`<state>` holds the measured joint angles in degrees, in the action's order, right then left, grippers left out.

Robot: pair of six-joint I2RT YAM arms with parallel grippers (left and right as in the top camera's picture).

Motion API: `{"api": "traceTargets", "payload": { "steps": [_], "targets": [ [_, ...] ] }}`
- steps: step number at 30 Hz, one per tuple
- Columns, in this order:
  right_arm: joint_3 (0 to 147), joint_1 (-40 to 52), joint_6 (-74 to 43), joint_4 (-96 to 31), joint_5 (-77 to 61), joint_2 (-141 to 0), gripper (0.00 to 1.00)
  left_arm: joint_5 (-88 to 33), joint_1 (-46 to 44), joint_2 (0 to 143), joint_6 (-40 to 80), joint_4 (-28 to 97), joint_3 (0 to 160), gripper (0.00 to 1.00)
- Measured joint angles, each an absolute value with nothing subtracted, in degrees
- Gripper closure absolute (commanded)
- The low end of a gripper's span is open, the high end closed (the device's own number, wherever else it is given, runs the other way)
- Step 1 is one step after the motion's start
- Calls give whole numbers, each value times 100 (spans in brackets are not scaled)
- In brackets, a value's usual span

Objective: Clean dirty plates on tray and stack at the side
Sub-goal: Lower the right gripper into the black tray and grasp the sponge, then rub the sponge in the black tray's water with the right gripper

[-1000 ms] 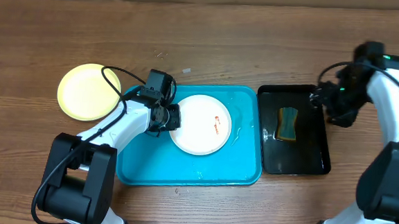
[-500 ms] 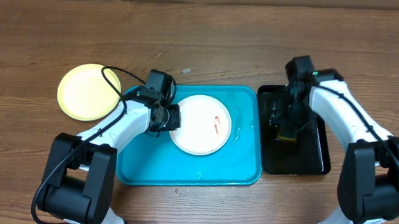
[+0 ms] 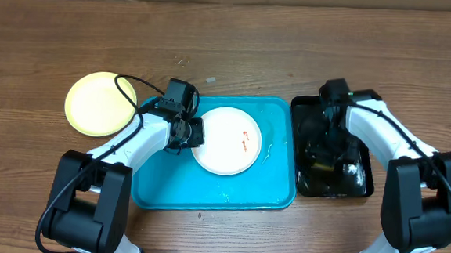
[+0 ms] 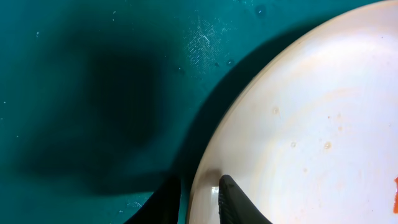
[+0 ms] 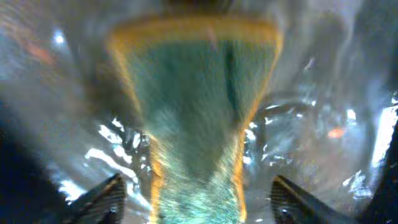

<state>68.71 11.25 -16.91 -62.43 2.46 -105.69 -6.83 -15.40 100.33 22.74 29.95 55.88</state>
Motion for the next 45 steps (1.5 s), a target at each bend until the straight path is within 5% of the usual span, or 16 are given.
{"api": "traceTargets", "payload": {
  "steps": [16,17,18,19,20,21,22,23,25,30,36,39,45],
  "targets": [
    [6840,1122,-1645,-5124,558,-10569,19,-683,-1540,10033,2272,2998,5588,76],
    [6779,1122,-1643,-5061,556,-10569,23,-683,-1540,10033,2270,2998,5588,76],
    [6709,1122,-1645,-5013,556,-10569,42,-683,-1540,10033,2270,2998,5588,76],
    [6652,1122,-1627,-4965,561,-10569,82,-683,-1540,10033,2270,2998,5588,75],
    [6602,1122,-1625,-4901,565,-10569,96,-683,-1540,10033,2268,2998,5588,74],
    [6580,1122,-1623,-4849,587,-10569,96,-683,-1540,10033,2263,2998,5588,73],
    [6565,1122,-1627,-4803,591,-10569,83,-683,-1540,10033,2250,2998,5588,72],
    [6558,1122,-1671,-4746,598,-10569,52,-683,-1540,10033,2252,2998,5588,71],
    [6558,1122,-1645,-4698,600,-10569,19,-683,-1540,10033,2250,2995,5588,68],
    [6602,1122,-1623,-4947,602,-10569,18,-683,-1540,10033,2233,2998,5588,58],
    [6678,1122,-1619,-5290,600,-10569,35,-683,-1540,10033,2211,2882,5588,59],
    [6678,1125,-1651,-5360,598,-10569,46,-683,-1540,10033,2189,2814,5588,68],
    [6678,1125,-1647,-5352,502,-10569,51,-681,-1540,10033,2067,2738,5588,87]
  ]
}}
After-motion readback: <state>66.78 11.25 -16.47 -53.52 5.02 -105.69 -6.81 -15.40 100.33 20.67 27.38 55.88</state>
